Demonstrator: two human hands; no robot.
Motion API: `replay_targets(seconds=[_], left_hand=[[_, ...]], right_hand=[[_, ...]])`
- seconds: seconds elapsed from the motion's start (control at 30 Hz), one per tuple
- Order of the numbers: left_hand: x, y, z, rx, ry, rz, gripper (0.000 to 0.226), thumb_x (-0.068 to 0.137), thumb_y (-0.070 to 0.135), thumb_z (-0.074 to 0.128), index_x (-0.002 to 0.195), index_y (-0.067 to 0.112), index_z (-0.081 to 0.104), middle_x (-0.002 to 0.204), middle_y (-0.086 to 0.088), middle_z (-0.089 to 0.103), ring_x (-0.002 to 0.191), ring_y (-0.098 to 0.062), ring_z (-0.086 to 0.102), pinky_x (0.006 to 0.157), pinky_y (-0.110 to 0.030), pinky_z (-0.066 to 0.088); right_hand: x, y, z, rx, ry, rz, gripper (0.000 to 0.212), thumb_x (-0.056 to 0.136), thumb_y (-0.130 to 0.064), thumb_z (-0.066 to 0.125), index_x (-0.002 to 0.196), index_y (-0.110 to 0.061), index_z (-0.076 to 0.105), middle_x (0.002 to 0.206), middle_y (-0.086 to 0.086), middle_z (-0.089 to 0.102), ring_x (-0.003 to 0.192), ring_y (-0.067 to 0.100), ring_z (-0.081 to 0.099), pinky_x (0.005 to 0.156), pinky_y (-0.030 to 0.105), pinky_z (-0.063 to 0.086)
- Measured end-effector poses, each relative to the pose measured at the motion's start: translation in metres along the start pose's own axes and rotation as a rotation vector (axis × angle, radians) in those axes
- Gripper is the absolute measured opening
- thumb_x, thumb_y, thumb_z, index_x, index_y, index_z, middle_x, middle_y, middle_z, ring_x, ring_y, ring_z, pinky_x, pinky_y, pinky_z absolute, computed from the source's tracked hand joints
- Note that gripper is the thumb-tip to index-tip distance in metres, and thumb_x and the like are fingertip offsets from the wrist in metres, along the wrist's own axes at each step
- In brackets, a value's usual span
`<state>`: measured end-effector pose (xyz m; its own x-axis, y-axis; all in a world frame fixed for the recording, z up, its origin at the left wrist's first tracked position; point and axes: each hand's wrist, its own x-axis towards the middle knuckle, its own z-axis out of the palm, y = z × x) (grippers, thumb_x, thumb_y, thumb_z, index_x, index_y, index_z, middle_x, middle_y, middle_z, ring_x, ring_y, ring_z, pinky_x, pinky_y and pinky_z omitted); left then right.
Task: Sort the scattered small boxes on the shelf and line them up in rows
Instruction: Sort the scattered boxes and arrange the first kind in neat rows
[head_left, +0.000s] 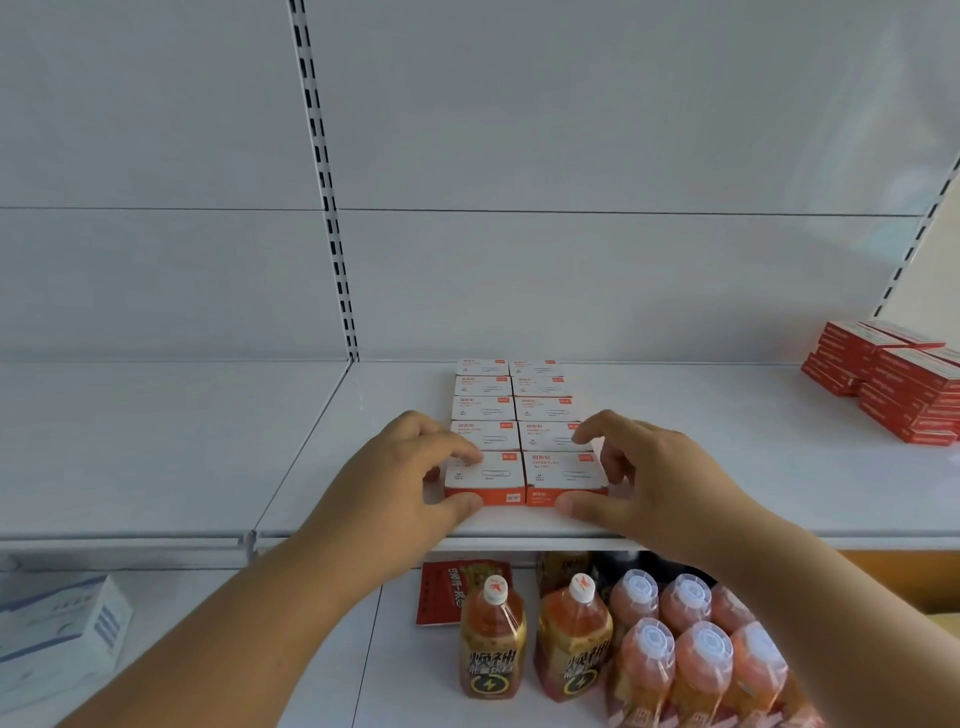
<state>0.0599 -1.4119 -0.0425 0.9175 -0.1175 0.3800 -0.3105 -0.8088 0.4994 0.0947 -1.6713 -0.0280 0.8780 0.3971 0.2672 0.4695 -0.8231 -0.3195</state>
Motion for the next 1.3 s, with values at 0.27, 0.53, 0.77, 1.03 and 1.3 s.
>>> replay_targets(seconds=[0.27,0.53,0.77,1.03,1.3], left_hand=[[0.001,-0.002,0.003,-0.037,-0.001,0.014,0.033,0.079,0.035,0.080,0.111,0.033,0.071,0.103,0.028,0.048,0.095,0.003,0.057,0.083,-0.010,0.048],[0.017,0.003,-0.017,0.018,0.047,-0.106,0.015,0.095,0.043,0.054,0.085,0.032,0.053,0.083,0.015,0.060,0.065,-0.003,0.057,0.048,-0.012,0.036],[0.061,0.006,-0.022,0.197,-0.384,-0.237,0.042,0.101,0.048,0.040,0.080,0.022,0.065,0.069,0.011,0.063,0.063,-0.007,0.058,0.053,-0.025,0.038],[0.063,-0.005,-0.009,0.222,-0.391,-0.220,0.036,0.098,0.046,0.048,0.070,0.027,0.059,0.065,0.013,0.061,0.059,-0.004,0.056,0.050,-0.024,0.035],[0.063,-0.005,-0.010,0.249,-0.406,-0.234,0.040,0.099,0.049,0.046,0.068,0.026,0.058,0.061,0.014,0.060,0.053,-0.002,0.052,0.047,-0.022,0.033]], right_hand=[[0.000,-0.004,0.000,0.046,-0.042,0.020,0.032,0.078,-0.060,0.068,0.097,-0.043,0.048,0.078,-0.018,0.051,0.066,0.004,0.050,0.056,0.016,0.036],[0.014,-0.006,-0.009,0.100,0.064,0.231,0.041,0.090,-0.065,0.033,0.083,-0.027,0.048,0.068,-0.004,0.059,0.061,0.012,0.054,0.052,0.027,0.038],[0.048,-0.010,-0.008,-0.121,-0.226,0.430,0.054,0.099,-0.058,0.031,0.077,-0.017,0.058,0.080,0.000,0.064,0.073,0.014,0.059,0.062,0.029,0.045],[0.048,-0.007,0.003,-0.224,-0.181,0.371,0.049,0.100,-0.054,0.030,0.073,-0.021,0.053,0.072,-0.003,0.060,0.065,0.012,0.056,0.051,0.027,0.037],[0.053,-0.001,0.004,-0.240,-0.211,0.331,0.051,0.100,-0.054,0.027,0.075,-0.019,0.054,0.075,-0.001,0.061,0.069,0.014,0.058,0.058,0.029,0.043]])
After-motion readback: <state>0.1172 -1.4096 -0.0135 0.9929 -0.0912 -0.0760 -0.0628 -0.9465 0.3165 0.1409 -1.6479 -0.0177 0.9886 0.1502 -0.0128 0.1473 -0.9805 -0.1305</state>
